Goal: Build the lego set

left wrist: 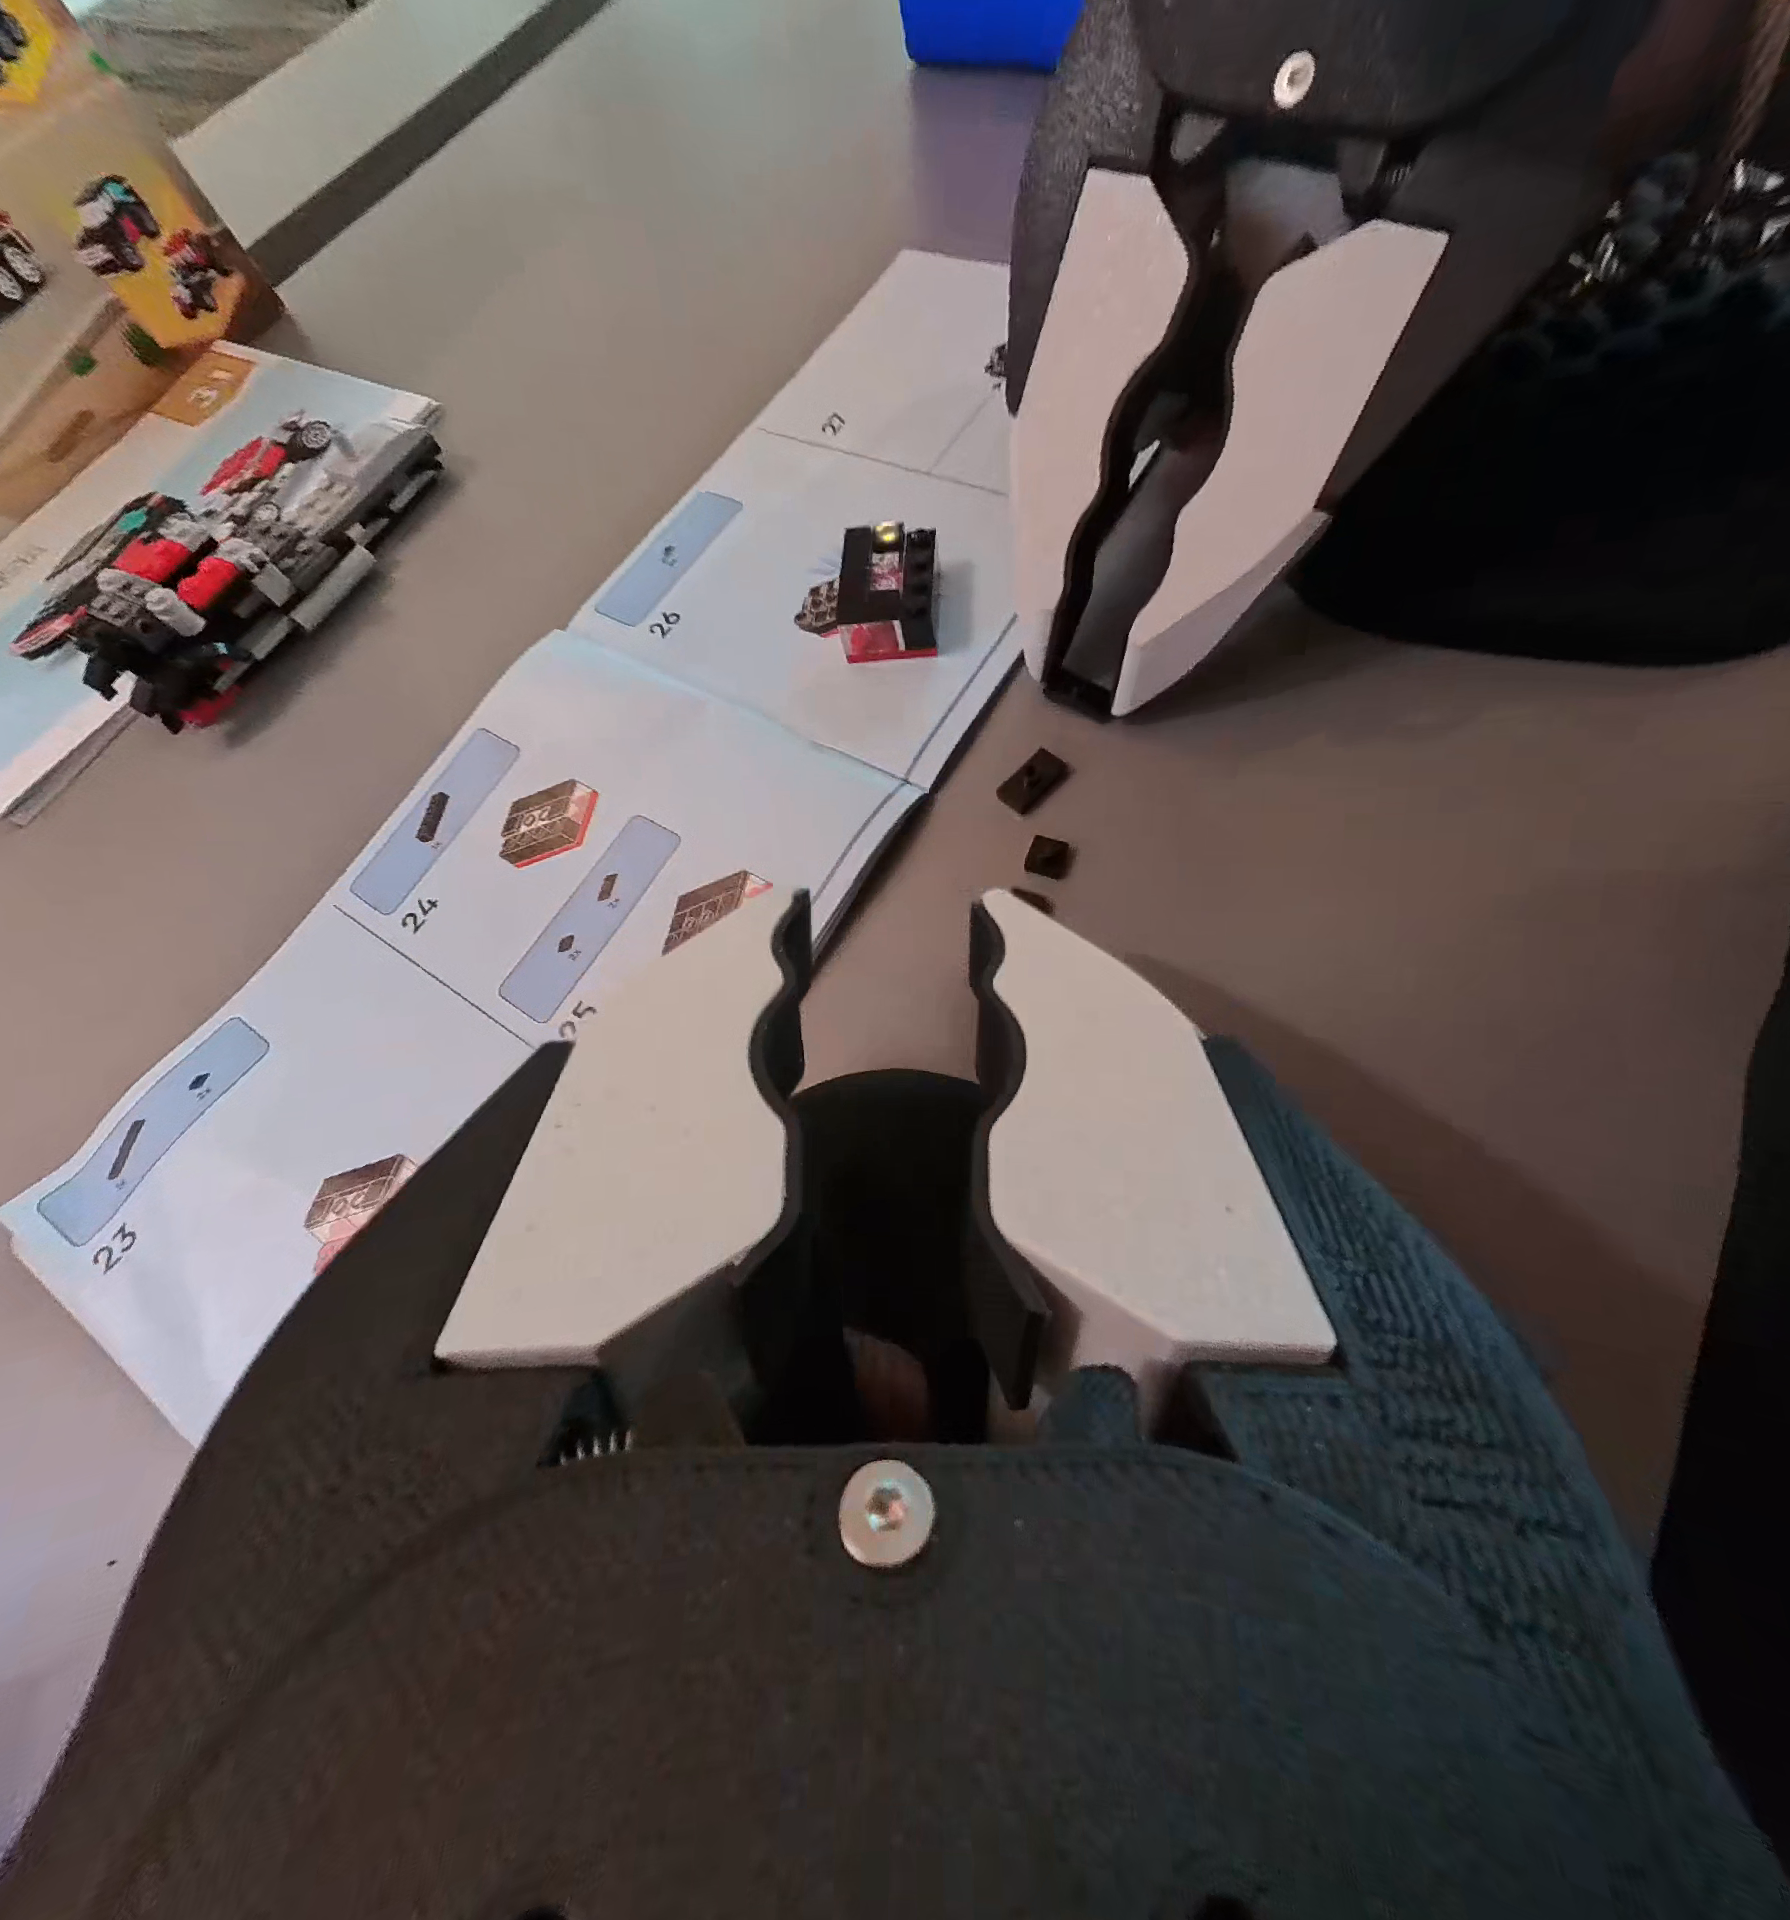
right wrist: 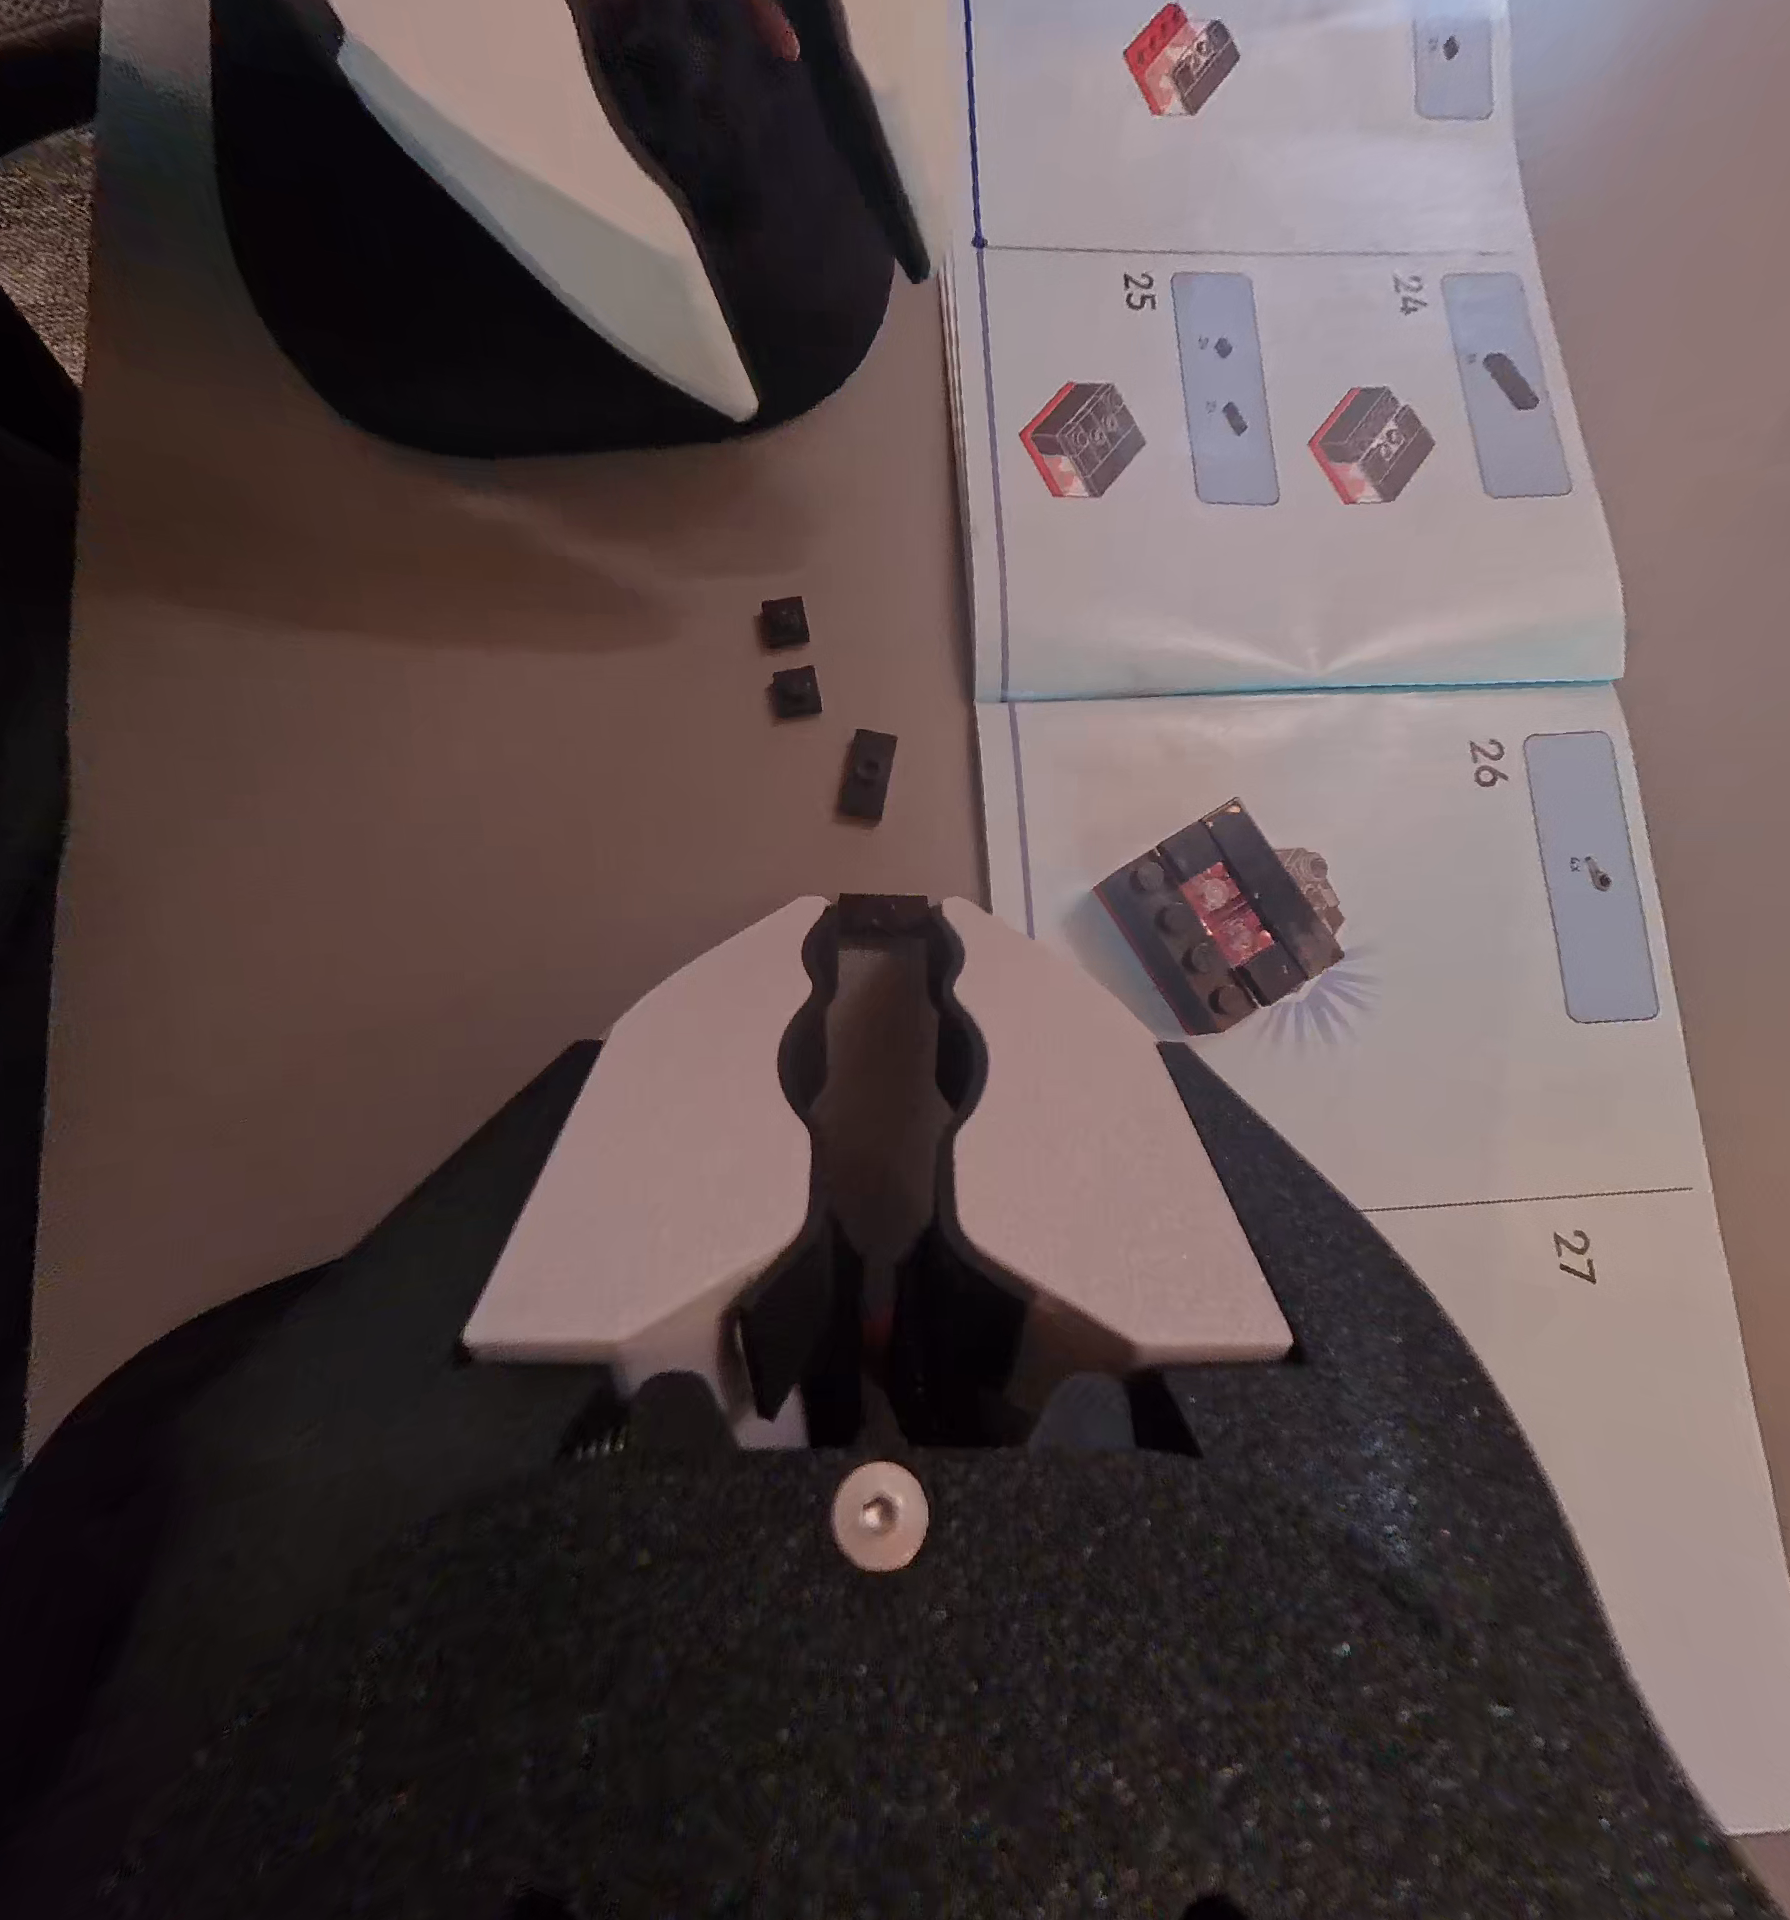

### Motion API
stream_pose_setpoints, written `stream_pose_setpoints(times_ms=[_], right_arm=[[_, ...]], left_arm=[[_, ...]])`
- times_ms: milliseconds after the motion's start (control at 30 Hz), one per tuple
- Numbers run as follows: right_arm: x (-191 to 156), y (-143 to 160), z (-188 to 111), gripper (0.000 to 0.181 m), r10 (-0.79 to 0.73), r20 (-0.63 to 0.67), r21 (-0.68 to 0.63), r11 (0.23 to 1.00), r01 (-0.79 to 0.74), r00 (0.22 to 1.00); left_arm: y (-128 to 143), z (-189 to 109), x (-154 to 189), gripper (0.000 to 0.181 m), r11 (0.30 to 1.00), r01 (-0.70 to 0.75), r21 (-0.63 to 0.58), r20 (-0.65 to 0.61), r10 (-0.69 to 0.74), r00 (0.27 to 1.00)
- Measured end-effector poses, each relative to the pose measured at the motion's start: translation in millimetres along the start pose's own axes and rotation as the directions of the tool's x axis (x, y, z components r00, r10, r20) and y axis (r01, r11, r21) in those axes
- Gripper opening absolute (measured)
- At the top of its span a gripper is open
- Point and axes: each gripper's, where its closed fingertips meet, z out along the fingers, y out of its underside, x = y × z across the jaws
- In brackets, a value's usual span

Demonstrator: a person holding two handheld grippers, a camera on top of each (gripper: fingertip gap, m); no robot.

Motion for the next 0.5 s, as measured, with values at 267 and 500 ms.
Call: stream_pose_setpoints(times_ms=[267,500], right_arm=[[-1.2,0.2,0.0,0.016,0.002,0.009,-0.002,1.0,-0.002,1.0],[-1.6,0.1,0.0,0.016,0.008,0.017,0.0,1.0,-0.008,1.0]], left_arm=[[7.7,5.8,-0.2,0.029,0.997,0.046,-0.057,-0.033,-0.048,0.998],[5.7,3.8,-0.5,0.029,0.998,0.057,-0.032,-0.038,-0.058,0.998]])
